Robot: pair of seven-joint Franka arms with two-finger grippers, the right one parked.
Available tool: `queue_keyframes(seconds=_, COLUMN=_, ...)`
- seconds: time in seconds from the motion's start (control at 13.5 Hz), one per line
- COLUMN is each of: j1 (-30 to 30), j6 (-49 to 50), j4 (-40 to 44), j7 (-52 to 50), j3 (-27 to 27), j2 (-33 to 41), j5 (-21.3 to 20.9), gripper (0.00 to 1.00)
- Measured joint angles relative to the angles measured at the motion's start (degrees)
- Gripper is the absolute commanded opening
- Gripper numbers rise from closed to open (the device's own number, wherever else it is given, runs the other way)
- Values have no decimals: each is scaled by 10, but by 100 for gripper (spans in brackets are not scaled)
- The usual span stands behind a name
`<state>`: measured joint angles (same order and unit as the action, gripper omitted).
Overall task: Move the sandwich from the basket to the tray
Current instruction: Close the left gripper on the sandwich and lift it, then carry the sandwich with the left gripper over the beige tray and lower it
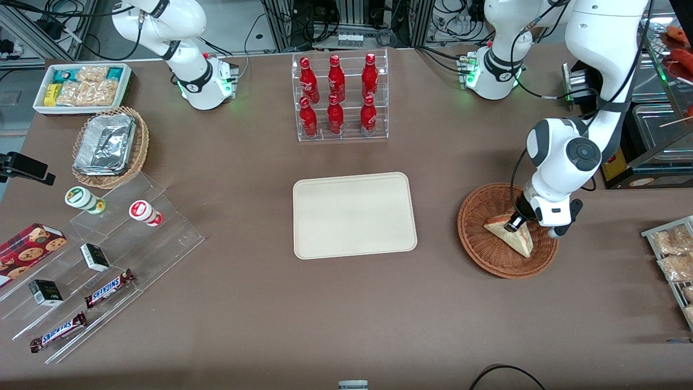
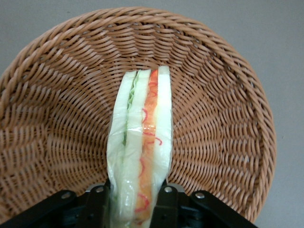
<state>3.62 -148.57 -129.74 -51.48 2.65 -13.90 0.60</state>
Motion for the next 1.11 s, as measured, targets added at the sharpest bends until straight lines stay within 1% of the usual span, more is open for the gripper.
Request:
queue_keyframes(seconds=0.15, j1=6, j6=91, j4=34, j7=1, j3=1, j2=24, j5=-32, gripper=0)
queue_keyframes(seconds=0.3, j1=28, j6=212, j4=94, j7=7, j3=4, j2=52, j5=-46, gripper=0)
queue_keyframes(seconds=0.44, j1=73, j6=331, j4=179, j7=12, j3=8, j2=62, j5=-47, gripper=0)
queue_keyframes(seconds=0.59, j1=133, j6=407, j4=254, j7=11, j3=12, j2=49, j5=-45, gripper=0)
queue_keyframes(seconds=0.81, j1=221, j6=425, j4=330, j7=2, j3=15, j2=-14, j5=-30, gripper=0)
queue_keyframes(seconds=1.11, j1=285, j6=420, j4=389, j7=2, j3=16, j2=-99, j5=-4, gripper=0)
